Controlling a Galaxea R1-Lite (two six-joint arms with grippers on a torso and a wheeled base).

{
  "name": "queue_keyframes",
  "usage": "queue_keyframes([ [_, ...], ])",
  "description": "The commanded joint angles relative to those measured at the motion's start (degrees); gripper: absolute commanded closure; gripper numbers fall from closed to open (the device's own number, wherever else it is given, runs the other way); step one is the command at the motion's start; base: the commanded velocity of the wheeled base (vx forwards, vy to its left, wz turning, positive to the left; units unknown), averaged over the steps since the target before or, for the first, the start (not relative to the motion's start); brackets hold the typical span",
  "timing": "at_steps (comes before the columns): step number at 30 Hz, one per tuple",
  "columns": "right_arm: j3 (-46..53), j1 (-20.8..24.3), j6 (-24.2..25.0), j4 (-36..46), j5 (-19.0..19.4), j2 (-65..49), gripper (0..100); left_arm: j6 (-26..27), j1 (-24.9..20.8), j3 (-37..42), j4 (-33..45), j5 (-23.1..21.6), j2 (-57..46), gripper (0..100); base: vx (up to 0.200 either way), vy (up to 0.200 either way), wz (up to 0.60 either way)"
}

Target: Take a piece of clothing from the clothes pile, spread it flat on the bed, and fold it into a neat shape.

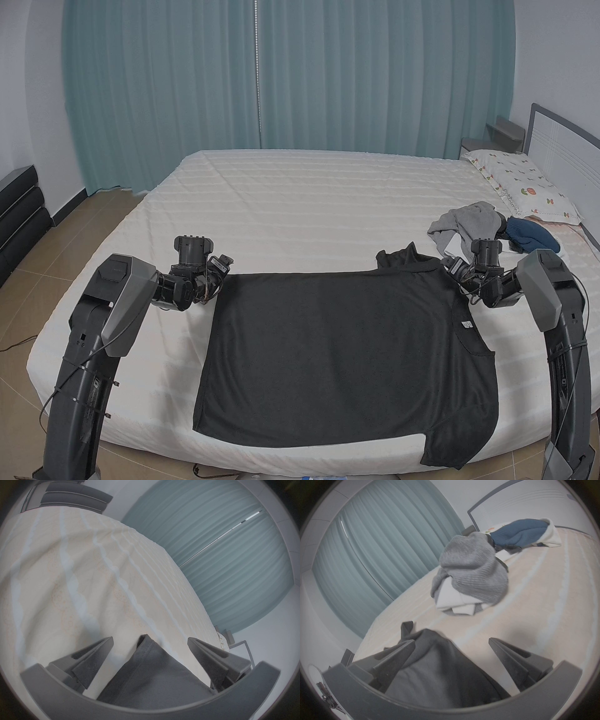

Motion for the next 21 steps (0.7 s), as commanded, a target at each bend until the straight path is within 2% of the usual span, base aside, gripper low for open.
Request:
queue_keyframes([
  [1, 21.82, -1.09, 0.38, -0.36, 1.74, -19.76, 0, -4.40, 0.84, 14.99, -2.15, -0.84, -15.37, 0, 0.000, 0.000, 0.00],
  [7, 42.29, -1.70, 0.38, -0.80, 9.39, -35.49, 0, -3.96, 0.75, 32.66, -7.33, -1.72, -28.82, 0, 0.000, 0.000, 0.00],
  [8, 47.30, -1.70, 0.38, -1.33, 10.89, -39.00, 0, -3.96, 0.66, 37.93, -8.13, -3.30, -32.25, 0, 0.000, 0.000, 0.00],
  [11, 57.94, -1.35, 0.38, -4.67, 11.94, -45.60, 0, -4.13, 0.66, 50.15, -9.27, -9.45, -40.16, 0, 0.000, 0.000, 0.00],
  [13, 62.16, -1.26, 0.47, -6.95, 12.64, -48.41, 0, -4.13, 0.66, 54.98, -9.71, -11.56, -43.06, 0, 0.000, 0.000, 0.00],
  [15, 65.85, -1.26, 0.29, -8.53, 13.35, -50.25, 0, -4.13, 0.57, 58.32, -10.06, -12.35, -44.90, 0, 0.000, 0.000, 0.00],
  [16, 71.21, -1.17, 0.38, -10.99, 14.05, -52.80, 0, -4.13, 0.14, 63.33, -10.67, -12.62, -47.28, 0, 0.000, 0.000, 0.00],
  [17, 71.21, -1.17, 0.38, -10.99, 14.05, -52.80, 0, -4.13, 0.14, 63.33, -10.67, -12.62, -47.28, 0, 0.000, 0.000, 0.00],
  [18, 76.22, -1.35, 0.38, -12.75, 14.40, -55.35, 0, -4.13, -0.66, 67.72, -11.47, -12.70, -49.21, 0, 0.000, 0.000, 0.00],
  [21, 83.95, -1.35, 0.21, -14.51, 16.95, -57.55, 0, -4.22, -1.53, 75.37, -14.10, -12.79, -52.11, 0, 0.000, 0.000, 0.00],
])
